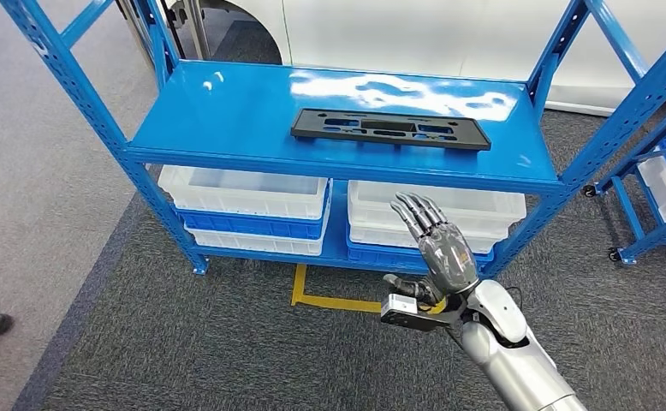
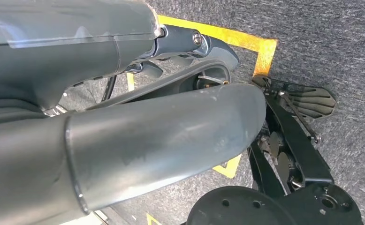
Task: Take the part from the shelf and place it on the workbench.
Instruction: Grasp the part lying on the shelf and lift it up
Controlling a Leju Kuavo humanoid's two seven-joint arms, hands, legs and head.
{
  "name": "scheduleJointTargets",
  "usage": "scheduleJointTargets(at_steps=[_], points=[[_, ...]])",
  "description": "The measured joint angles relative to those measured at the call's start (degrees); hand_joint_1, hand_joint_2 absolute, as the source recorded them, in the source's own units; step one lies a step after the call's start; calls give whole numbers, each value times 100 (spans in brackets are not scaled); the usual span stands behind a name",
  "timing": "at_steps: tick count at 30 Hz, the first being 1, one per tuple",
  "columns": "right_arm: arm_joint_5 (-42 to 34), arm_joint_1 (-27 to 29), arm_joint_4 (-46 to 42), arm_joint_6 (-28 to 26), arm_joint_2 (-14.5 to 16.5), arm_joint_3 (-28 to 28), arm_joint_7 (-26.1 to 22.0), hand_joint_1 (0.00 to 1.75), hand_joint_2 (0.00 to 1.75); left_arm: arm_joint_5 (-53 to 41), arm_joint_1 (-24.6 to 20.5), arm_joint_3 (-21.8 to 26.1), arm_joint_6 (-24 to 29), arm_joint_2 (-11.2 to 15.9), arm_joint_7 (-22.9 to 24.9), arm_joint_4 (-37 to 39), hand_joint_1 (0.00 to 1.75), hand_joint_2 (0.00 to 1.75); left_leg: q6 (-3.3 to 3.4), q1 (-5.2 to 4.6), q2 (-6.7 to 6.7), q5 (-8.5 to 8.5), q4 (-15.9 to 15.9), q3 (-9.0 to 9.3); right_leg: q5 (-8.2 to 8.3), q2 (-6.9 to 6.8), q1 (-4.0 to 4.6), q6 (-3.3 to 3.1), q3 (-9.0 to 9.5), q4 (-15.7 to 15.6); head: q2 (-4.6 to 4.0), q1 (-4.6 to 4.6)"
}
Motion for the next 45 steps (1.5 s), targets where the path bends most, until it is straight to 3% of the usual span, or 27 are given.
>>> scheduleJointTargets(at_steps=[10,35,39,42,44,45], points=[[85,-162,10,-55,-42,357,198,0,0,-60,23,82,14,-26,-2,2,0,0,0,0,-1,0,0,0,0,-1,-1,0,0,0,1,0],[-64,-65,11,-246,-245,441,287,0,0,-85,94,278,78,-69,-13,4,0,0,10,-18,-1,-7,20,-8,2,-1,-18,3,-4,-6,0,-1],[-83,-64,23,-245,-253,441,287,0,0,-96,97,284,88,-69,-16,4,0,0,35,-21,-1,-23,48,-25,6,-5,-38,14,-6,-8,1,-1],[-87,-64,27,-249,-259,441,286,0,0,-102,111,285,80,-69,-30,4,0,0,82,-12,-5,-12,23,-23,12,-15,-42,58,3,-34,1,-1],[-91,-67,27,-256,-276,441,285,0,0,-104,119,285,72,-71,-34,4,0,0,145,19,-11,32,-57,14,-84,26,-43,87,-48,95,2,1],[-92,-65,27,-262,-291,441,284,0,0,-104,120,285,68,-71,-36,4,0,0,174,35,-14,52,-92,32,-213,57,-44,94,-157,320,2,2]])
